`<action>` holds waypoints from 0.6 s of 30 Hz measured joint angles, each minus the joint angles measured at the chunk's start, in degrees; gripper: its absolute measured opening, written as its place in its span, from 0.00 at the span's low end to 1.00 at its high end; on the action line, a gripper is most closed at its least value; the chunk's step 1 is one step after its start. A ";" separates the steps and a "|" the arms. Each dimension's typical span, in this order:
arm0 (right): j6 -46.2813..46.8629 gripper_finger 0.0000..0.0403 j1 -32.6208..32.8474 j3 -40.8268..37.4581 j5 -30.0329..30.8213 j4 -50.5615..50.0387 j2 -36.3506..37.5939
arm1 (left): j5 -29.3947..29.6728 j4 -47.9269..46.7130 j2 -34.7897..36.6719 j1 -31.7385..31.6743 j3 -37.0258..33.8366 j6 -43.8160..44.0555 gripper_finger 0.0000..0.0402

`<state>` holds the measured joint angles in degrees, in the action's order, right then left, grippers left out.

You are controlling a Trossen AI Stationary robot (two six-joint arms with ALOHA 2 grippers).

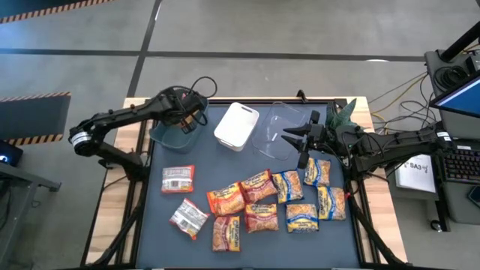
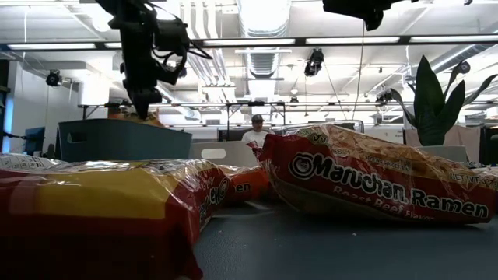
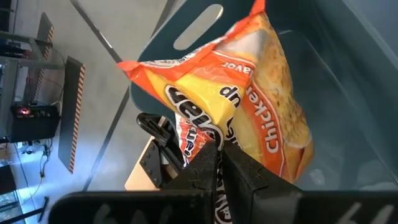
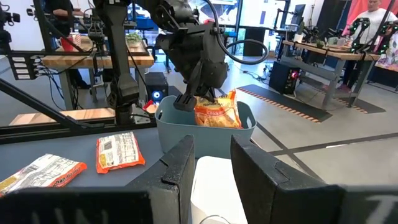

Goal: Sort Maruchan noodles
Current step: Put the orange noodle pack into the blue bin

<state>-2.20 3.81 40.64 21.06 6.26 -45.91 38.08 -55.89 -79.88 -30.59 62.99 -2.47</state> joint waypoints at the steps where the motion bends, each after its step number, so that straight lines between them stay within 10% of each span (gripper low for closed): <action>1: 0.00 0.24 0.02 0.00 0.00 0.00 0.00 | 0.00 0.46 0.00 0.00 -0.34 0.01 0.00; 18: -0.39 0.24 0.00 0.00 0.00 0.00 0.00 | -0.08 5.35 0.00 0.00 -2.40 1.50 0.00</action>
<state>-2.59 3.81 40.64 21.06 6.26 -45.91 38.00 -50.54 -79.88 -30.59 60.60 -0.97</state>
